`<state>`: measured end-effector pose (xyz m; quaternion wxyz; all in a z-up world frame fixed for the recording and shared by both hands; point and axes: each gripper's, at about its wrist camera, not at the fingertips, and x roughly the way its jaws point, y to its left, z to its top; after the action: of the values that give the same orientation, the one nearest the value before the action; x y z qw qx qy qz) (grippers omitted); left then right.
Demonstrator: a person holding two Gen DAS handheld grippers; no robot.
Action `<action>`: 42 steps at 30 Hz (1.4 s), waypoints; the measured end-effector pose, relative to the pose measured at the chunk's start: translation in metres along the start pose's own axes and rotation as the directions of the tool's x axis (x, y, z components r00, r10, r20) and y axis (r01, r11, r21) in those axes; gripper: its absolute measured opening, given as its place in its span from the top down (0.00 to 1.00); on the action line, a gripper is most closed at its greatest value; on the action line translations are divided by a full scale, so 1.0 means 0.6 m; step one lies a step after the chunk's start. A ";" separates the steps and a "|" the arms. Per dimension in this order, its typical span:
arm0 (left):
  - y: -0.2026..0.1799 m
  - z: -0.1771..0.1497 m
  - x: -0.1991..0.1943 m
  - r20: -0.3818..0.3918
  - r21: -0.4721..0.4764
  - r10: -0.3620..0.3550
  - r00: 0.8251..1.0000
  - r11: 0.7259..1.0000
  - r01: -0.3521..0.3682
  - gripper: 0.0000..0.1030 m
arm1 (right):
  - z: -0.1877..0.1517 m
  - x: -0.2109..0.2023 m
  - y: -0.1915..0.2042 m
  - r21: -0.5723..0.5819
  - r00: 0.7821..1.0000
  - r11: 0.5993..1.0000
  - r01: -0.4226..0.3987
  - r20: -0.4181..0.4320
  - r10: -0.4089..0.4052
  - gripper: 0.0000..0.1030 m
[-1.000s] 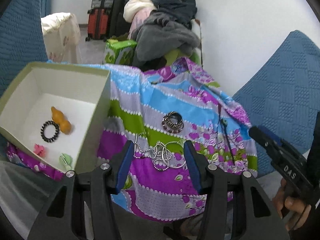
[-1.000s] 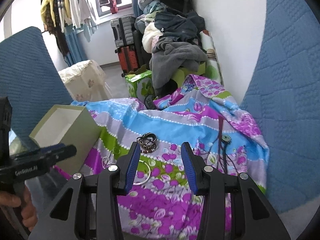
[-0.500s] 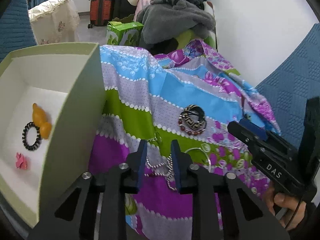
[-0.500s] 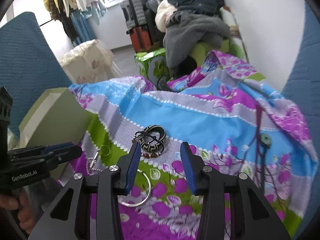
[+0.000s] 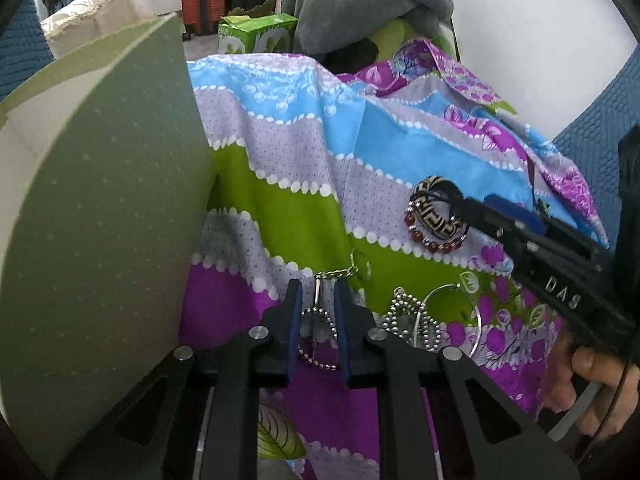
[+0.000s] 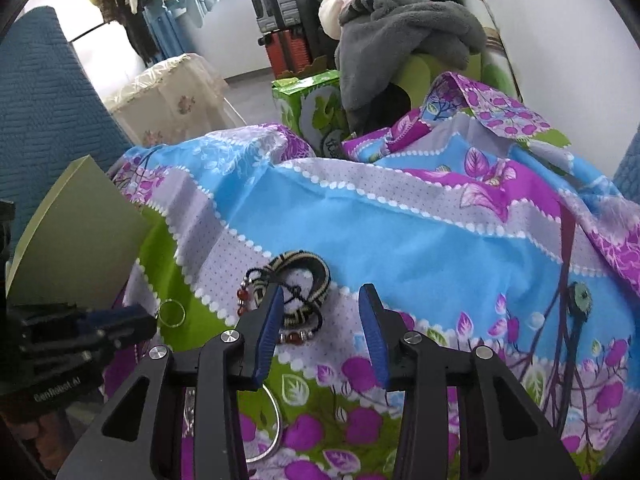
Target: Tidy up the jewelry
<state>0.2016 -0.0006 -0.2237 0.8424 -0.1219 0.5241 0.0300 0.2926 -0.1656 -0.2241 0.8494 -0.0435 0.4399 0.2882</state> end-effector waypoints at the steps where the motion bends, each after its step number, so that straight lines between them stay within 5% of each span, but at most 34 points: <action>1: 0.001 -0.001 0.003 -0.008 0.004 0.003 1.000 1.000 -0.003 0.85 | 0.002 0.002 0.001 -0.001 1.000 1.000 -0.009 0.002 0.009 0.64; 9: 0.002 0.000 0.006 -0.007 0.005 -0.005 1.000 1.000 0.005 0.96 | -0.006 0.015 0.000 0.000 0.999 1.000 -0.025 -0.043 0.025 0.72; 21: 0.002 0.006 -0.004 0.009 -0.024 -0.079 0.997 0.997 0.079 0.97 | -0.012 0.010 0.005 -0.001 0.995 0.999 -0.047 -0.083 0.046 0.92; 34: -0.013 0.013 -0.062 0.083 0.003 -0.135 0.987 0.991 0.135 0.97 | -0.023 -0.036 0.007 0.037 0.998 0.999 -0.019 -0.064 0.021 0.93; 42: -0.020 0.010 -0.096 0.121 0.024 -0.151 0.981 0.989 0.149 0.97 | -0.050 -0.044 -0.003 0.126 0.990 0.992 -0.003 -0.142 0.021 0.90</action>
<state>0.1829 -0.0063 -0.1680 0.8736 -0.1529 0.4611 -0.0300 0.2600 -0.1892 -0.2222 0.8152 -0.0081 0.5169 0.2612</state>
